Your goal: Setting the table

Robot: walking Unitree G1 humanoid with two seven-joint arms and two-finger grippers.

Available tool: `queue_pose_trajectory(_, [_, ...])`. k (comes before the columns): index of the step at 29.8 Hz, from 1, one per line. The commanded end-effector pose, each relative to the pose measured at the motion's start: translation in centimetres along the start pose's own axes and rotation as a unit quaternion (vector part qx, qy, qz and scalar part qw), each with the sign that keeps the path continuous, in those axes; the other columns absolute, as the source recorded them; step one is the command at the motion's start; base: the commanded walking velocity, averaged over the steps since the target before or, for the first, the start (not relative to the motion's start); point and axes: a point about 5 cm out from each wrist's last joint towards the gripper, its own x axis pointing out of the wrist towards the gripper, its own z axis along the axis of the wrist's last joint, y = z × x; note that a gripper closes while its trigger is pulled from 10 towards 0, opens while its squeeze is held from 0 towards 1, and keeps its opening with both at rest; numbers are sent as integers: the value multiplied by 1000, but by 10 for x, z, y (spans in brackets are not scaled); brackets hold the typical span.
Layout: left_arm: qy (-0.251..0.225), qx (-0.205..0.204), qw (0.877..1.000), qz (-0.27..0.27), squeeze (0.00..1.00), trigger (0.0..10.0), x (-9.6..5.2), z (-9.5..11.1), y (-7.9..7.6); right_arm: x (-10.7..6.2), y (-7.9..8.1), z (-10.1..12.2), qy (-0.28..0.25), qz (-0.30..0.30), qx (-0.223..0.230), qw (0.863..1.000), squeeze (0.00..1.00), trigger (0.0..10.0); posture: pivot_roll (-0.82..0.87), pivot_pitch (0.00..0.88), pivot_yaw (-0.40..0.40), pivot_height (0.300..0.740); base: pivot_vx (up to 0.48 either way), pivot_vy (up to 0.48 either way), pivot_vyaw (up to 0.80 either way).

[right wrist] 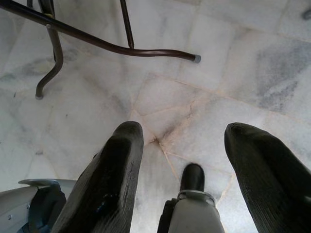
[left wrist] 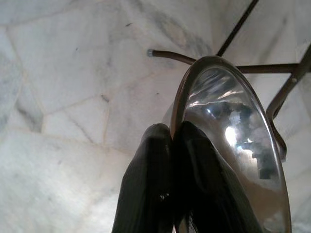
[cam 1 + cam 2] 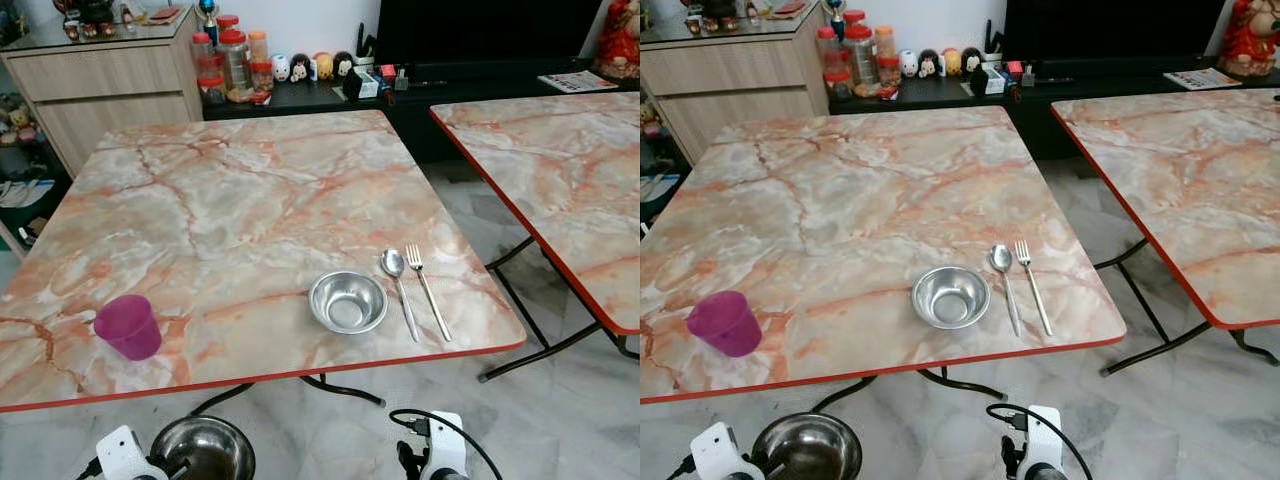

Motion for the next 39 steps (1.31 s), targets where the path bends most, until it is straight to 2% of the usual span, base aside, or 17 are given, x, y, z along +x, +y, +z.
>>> queue_pose_trajectory(1, [0, -16, 1000, 4, 0, 10000, 0, 0, -2, 0, -1, 1, 0, -3, 8, 1000, 0, 10000, 90, 0, 20, 740, 0, 0, 0])
queue_pose_trajectory(4, [7, -33, 999, 11, 0, 10000, 0, -4, -2, 0, 0, 1, -1, -4, 9, 1000, 0, 10000, 75, 0, 23, 740, 0, 0, 0])
queue_pose_trajectory(8, [13, -27, 1000, 9, 0, 10000, 0, -7, -4, 0, -1, 1, -1, -6, 7, 1000, 0, 10000, 70, 0, 25, 740, 0, 0, 0])
queue_pose_trajectory(14, [14, -21, 1000, 9, 0, 10000, 0, -6, -7, 0, -3, 4, -10, -9, -8, 1000, 0, 10000, 60, 0, 30, 740, 0, -348, 296])
queue_pose_trajectory(17, [15, -21, 1000, 9, 0, 10000, 0, -6, -8, 0, -3, 6, -14, -10, -5, 1000, 0, 10000, 57, 0, 30, 740, 0, -355, 800])
queue_pose_trajectory(22, [16, -19, 1000, 8, 0, 10000, 0, -6, -9, 1, -3, 5, -10, -10, 3, 1000, 0, 10000, 56, 0, 30, 740, 0, -351, 0])
queue_pose_trajectory(29, [19, -18, 1000, 8, 0, 10000, 0, -8, -8, -1, -5, 1, -3, -16, -26, 1000, 0, 10000, 46, 0, 35, 740, 0, -346, 398])
queue_pose_trajectory(32, [20, -19, 1000, 8, 0, 10000, 0, -9, -8, -1, -7, 1, -4, -19, -10, 1000, 0, 10000, 36, 0, 35, 740, 0, -319, 0])
queue_pose_trajectory(39, [26, -18, 1000, 0, 0, 10000, -1, -14, -13, -1, -10, 2, -4, -15, -23, 1000, 0, 10000, 19, 0, 27, 740, 0, -313, 0])
